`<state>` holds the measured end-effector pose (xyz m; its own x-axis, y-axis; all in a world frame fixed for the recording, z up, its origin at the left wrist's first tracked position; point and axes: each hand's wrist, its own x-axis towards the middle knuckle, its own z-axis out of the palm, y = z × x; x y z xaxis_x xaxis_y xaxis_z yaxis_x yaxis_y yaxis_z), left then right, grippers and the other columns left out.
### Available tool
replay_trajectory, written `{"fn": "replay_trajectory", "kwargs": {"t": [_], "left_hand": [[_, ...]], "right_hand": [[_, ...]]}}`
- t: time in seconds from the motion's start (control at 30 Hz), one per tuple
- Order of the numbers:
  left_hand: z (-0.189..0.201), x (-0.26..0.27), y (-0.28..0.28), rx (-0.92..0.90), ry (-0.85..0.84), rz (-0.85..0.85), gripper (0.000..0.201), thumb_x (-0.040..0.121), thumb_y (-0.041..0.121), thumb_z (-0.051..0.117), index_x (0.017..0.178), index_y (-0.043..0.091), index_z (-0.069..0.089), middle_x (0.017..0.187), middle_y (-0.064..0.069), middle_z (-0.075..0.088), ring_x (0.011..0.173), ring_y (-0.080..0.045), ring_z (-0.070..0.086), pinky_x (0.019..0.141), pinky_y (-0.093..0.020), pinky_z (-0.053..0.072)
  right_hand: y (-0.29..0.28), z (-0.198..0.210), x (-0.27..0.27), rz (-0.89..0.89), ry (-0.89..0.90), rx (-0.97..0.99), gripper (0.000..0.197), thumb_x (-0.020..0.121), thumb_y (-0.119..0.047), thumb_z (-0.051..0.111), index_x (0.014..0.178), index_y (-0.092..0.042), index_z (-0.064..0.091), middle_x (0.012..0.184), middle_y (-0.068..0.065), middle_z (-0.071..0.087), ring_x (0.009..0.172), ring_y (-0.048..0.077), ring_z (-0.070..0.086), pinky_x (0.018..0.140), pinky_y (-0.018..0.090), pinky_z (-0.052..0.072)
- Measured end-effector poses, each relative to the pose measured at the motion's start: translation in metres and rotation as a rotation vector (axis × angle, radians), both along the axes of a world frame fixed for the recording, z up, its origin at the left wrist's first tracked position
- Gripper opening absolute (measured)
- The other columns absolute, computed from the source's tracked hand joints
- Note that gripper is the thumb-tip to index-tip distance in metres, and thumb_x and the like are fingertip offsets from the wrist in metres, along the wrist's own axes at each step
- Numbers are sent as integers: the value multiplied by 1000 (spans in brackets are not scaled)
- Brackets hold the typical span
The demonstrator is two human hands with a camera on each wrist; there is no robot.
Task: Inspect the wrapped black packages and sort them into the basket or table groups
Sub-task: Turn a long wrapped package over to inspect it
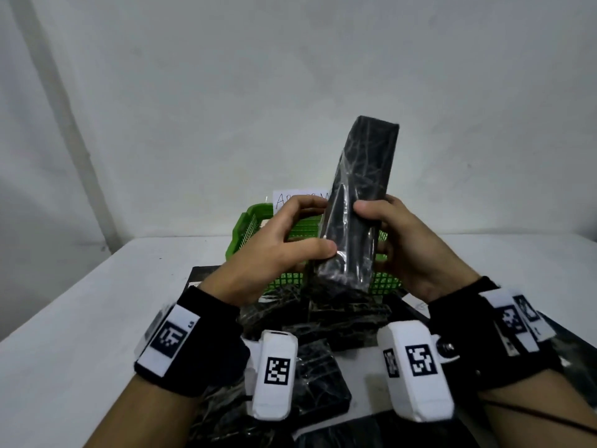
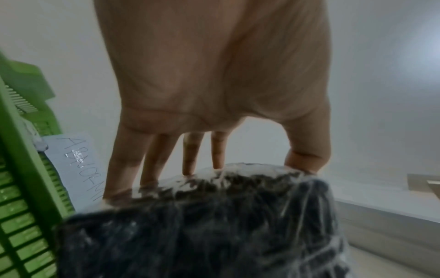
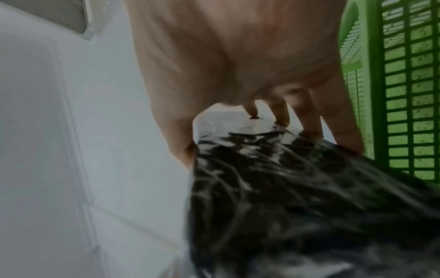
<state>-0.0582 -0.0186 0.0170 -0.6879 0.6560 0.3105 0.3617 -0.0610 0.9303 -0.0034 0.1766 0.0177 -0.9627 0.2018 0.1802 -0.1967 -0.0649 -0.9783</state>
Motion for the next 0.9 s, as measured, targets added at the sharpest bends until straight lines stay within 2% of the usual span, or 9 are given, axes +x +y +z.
{"fn": "replay_trajectory", "kwargs": {"t": [0.13,0.23,0.3,0.37,0.5,0.57,0.67,0.8,0.9], "left_hand": [[-1,2,3,15,-24,10,64,72,33,72,132,28,52,133,6,61,116,-23,64,91,-51,54],[4,4,4,54,-38,48,46,87,38,59,131,25,56,131,3,64,120,-20,63,86,-39,55],[9,8,3,79,-48,62,50,89,45,52,135,25,53,132,3,64,120,-19,64,84,-39,59],[12,10,1,68,-39,58,59,89,55,47,143,31,47,135,7,62,119,-15,63,85,-44,60],[21,14,-6,141,-116,-32,71,84,71,33,147,39,42,140,7,60,126,-19,60,90,-52,57],[26,17,-10,227,-167,-68,74,82,72,33,144,35,48,141,1,60,126,-26,60,90,-56,56],[28,19,-10,304,-163,-33,59,90,56,45,141,26,51,136,-8,62,121,-31,62,83,-53,58],[23,19,-3,331,-67,19,57,93,30,52,148,32,39,139,-3,59,119,-28,64,75,-45,59],[20,21,1,326,12,-2,65,93,21,57,152,36,33,142,2,57,122,-25,63,80,-45,59]], "right_hand": [[-2,-4,-5,-154,107,94,113,50,-52,85,148,-38,30,125,-3,67,103,18,73,79,42,59],[1,-3,-2,-180,245,250,114,63,-34,93,152,-37,21,136,-11,54,111,9,65,89,32,56],[5,-4,1,-151,309,354,121,62,-30,92,154,-40,13,145,-15,45,117,5,61,90,22,51],[8,-4,3,-108,353,402,131,60,-32,93,155,-43,4,153,-16,38,123,0,57,97,22,50],[6,-3,4,-63,467,531,136,66,-12,91,158,-31,-6,154,-20,29,132,-12,46,103,11,41],[7,-3,2,-73,509,637,133,68,-5,90,160,-23,-5,157,-19,26,144,-5,36,107,12,38],[11,-5,-1,-80,530,780,128,74,-4,88,161,-21,-5,163,-18,22,151,0,22,114,21,37],[10,-9,-4,-102,502,877,122,79,-17,82,159,-42,-7,167,-23,12,156,10,14,120,50,33],[5,0,5,5,440,760,129,74,-23,85,157,-46,-10,154,-44,18,148,-4,28,116,40,41]]}}
